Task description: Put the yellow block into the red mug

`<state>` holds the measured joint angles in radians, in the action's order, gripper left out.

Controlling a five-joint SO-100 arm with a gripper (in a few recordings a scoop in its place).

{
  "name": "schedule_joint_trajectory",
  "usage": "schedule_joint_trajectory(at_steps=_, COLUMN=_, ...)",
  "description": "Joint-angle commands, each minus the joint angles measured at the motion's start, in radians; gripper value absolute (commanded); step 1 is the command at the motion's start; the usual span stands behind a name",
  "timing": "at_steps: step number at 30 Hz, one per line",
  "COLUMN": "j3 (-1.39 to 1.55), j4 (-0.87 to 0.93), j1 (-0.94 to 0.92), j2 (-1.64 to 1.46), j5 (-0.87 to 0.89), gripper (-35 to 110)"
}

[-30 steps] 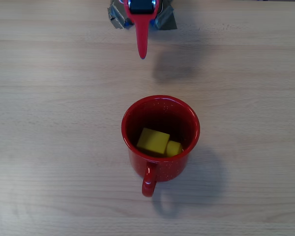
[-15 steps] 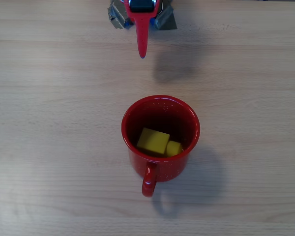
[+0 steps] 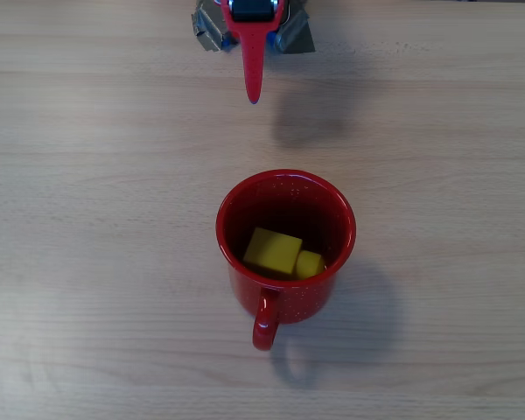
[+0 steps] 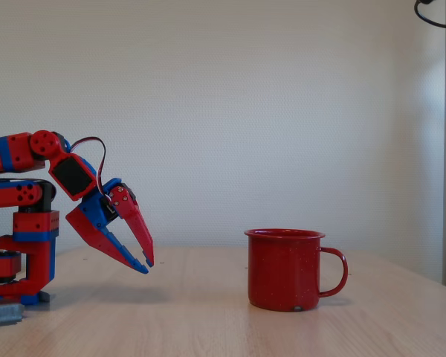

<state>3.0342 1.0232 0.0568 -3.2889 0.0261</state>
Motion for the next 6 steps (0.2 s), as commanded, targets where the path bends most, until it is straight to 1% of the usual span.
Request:
schedule_joint_trajectory(at_steps=1, j3=-0.015, j4=0.018, j1=0.018, j2=-0.017, j5=-0.003, gripper=0)
schedule_joint_trajectory(at_steps=6, j3=-0.015, j4=0.018, j1=0.018, j2=-0.017, j5=-0.003, gripper=0)
